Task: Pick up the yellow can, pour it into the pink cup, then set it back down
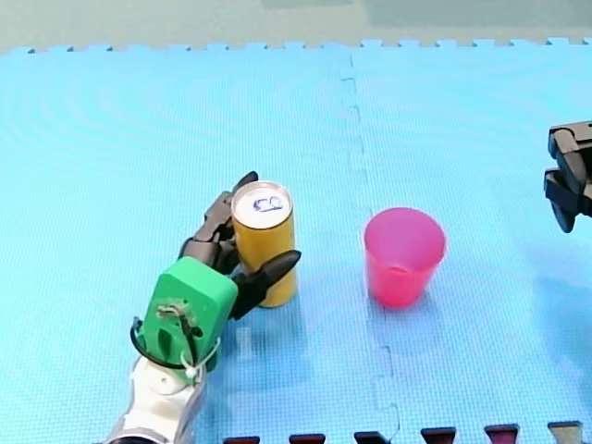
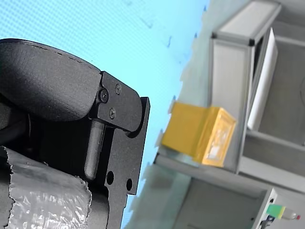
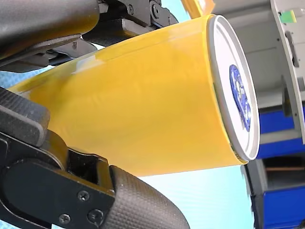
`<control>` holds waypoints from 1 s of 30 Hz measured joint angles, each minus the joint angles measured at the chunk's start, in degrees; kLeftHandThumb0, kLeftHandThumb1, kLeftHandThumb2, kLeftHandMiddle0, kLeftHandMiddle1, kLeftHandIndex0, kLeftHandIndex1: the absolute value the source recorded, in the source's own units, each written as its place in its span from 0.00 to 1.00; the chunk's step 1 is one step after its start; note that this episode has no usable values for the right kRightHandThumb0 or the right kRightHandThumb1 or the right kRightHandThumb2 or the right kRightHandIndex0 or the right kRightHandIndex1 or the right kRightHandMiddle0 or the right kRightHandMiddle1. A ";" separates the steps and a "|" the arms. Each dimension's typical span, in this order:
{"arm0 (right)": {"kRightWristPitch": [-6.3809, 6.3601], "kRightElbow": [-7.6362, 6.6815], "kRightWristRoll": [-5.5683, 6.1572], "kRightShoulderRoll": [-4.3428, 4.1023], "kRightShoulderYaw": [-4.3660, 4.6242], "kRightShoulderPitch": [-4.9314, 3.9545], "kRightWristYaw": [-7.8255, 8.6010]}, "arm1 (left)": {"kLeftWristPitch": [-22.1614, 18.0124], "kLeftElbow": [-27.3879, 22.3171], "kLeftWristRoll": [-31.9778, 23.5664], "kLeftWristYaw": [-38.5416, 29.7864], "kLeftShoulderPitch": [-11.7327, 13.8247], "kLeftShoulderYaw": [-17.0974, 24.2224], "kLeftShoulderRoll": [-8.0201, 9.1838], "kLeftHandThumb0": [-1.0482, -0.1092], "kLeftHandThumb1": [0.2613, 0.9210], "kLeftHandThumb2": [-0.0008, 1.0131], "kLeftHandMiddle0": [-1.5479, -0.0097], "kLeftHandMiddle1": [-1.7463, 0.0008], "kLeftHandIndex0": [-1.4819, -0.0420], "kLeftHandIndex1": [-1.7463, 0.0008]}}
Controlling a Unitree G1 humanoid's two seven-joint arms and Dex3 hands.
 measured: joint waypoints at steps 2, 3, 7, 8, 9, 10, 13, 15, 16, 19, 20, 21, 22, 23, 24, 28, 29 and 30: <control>-0.01 -0.01 -0.03 0.00 0.10 0.02 -0.07 | 0.02 0.06 -0.12 0.16 -0.21 0.07 -0.23 0.00 0.89 0.00 0.80 1.00 0.83 1.00; -0.02 -0.02 -0.04 0.00 0.17 0.03 -0.15 | 0.02 0.10 -0.16 0.30 -0.32 0.10 -0.36 0.00 0.89 0.00 0.80 1.00 0.83 1.00; -0.06 -0.07 -0.11 0.02 0.37 0.08 -0.52 | -0.10 0.16 -0.33 0.52 -0.39 0.19 -0.67 0.00 0.88 0.00 0.80 1.00 0.83 1.00; -0.10 -0.09 -0.12 0.04 0.43 0.10 -0.63 | -0.18 0.16 -0.34 0.56 -0.38 0.19 -0.71 0.00 0.88 0.00 0.79 1.00 0.83 1.00; -0.14 -0.12 -0.16 0.06 0.51 0.13 -0.76 | -0.27 0.14 -0.34 0.59 -0.37 0.18 -0.74 0.00 0.88 0.00 0.79 1.00 0.83 1.00; -0.20 -0.14 -0.19 0.09 0.58 0.17 -0.87 | -0.37 0.12 -0.34 0.62 -0.35 0.17 -0.77 0.00 0.87 0.00 0.79 1.00 0.83 1.00; -0.28 -0.20 -0.28 0.16 0.72 0.31 -1.07 | -0.52 -0.04 -0.34 0.63 -0.26 0.13 -0.77 0.00 0.85 0.00 0.79 1.00 0.83 1.00; -0.38 -0.24 -0.36 0.19 0.82 0.43 -1.22 | -0.59 -0.15 -0.34 0.63 -0.17 0.11 -0.75 0.00 0.84 0.00 0.79 0.99 0.83 1.00; -0.45 -0.27 -0.41 0.20 0.87 0.49 -1.31 | -0.61 -0.19 -0.32 0.76 -0.13 0.09 -0.75 0.00 0.84 0.00 0.76 0.98 0.79 0.98; -0.58 -0.34 -0.43 0.22 0.93 0.60 -1.37 | -0.71 -0.27 0.02 3.29 -0.04 0.20 -0.98 0.28 0.87 0.00 0.56 0.96 0.57 0.97; -0.58 -0.34 -0.42 0.23 0.93 0.60 -1.34 | -0.71 -0.27 0.20 4.81 -0.03 0.27 -1.13 0.38 0.88 0.00 0.50 0.95 0.51 0.97; -0.58 -0.34 -0.42 0.24 0.93 0.61 -1.26 | -0.68 -0.27 0.46 6.74 -0.02 0.33 -1.34 0.45 0.90 0.01 0.45 0.95 0.47 0.97; -0.58 -0.34 -0.42 0.26 0.93 0.61 -1.19 | -0.66 -0.28 0.64 8.26 -0.03 0.34 -1.50 0.51 0.89 0.00 0.40 0.95 0.42 0.97; -0.58 -0.34 -0.42 0.27 0.93 0.61 -1.09 | -0.59 -0.30 0.88 10.04 -0.03 0.33 -1.74 0.56 0.89 0.00 0.35 0.95 0.36 0.97; -0.58 -0.34 -0.41 0.28 0.93 0.61 -1.01 | -0.51 -0.30 1.12 11.71 -0.03 0.32 -1.96 0.59 0.88 0.00 0.32 0.95 0.33 0.97; -0.57 -0.34 -0.20 0.33 0.82 0.67 -0.56 | -0.49 -0.35 2.86 18.68 -0.04 0.19 -2.91 0.66 0.87 0.00 0.25 0.95 0.25 0.97; -0.56 -0.36 -0.02 0.34 0.73 0.70 -0.31 | -0.53 -0.35 3.26 20.04 -0.01 0.09 -3.06 0.67 0.86 0.00 0.24 0.95 0.25 0.97; -0.53 -0.38 0.30 0.35 0.56 0.77 0.12 | -0.64 -0.36 4.22 22.09 0.07 -0.17 -3.13 0.68 0.86 0.00 0.23 0.95 0.24 0.98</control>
